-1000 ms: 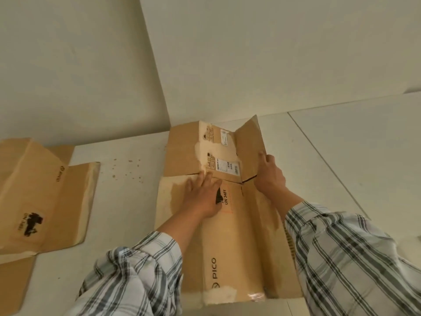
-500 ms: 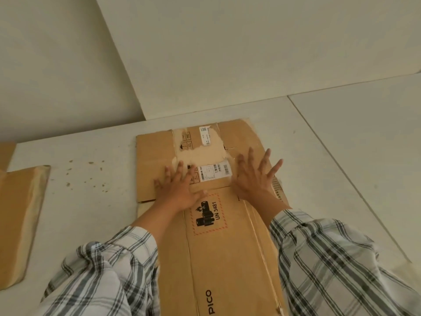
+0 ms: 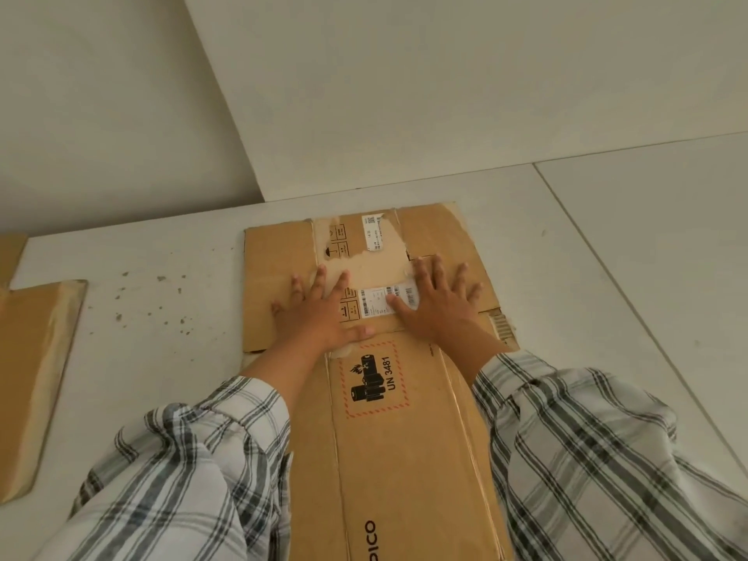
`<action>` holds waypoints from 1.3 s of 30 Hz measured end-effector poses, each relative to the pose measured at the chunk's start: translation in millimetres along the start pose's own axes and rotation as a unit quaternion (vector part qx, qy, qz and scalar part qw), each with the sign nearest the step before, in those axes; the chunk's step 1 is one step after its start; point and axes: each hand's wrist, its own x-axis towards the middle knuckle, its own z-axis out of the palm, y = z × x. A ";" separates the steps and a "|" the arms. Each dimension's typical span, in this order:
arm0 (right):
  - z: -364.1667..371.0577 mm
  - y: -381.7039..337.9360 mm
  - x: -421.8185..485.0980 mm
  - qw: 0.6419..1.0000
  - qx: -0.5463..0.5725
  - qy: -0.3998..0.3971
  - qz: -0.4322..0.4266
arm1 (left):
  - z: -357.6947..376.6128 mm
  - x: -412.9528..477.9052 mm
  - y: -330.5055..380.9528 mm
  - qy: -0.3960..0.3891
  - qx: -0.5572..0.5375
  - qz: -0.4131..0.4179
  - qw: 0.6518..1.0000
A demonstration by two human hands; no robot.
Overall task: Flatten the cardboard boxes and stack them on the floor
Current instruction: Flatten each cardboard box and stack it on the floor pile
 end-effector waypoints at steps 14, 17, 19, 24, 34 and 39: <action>48.2 21.4 -163.7 0.998 0.045 0.039 -0.030 | 97.3 -146.6 30.2 0.132 -0.080 0.001 0.988; 58.8 27.4 -202.2 0.998 0.048 0.027 -0.028 | 115.5 -174.4 21.3 0.097 -0.095 -0.016 0.991; 62.9 33.4 -222.9 0.998 0.051 0.016 -0.029 | 126.4 -190.9 16.4 0.077 -0.095 -0.027 0.992; 70.5 47.7 -244.4 0.999 0.042 0.007 -0.031 | 136.9 -208.4 11.6 0.069 -0.098 -0.029 0.992; 50.2 54.3 -233.4 0.998 0.014 0.008 -0.052 | 131.5 -206.6 18.4 0.050 -0.091 -0.046 0.994; 40.1 67.4 -235.5 0.998 0.051 0.023 -0.007 | 121.0 -206.9 19.9 0.032 -0.108 -0.099 0.989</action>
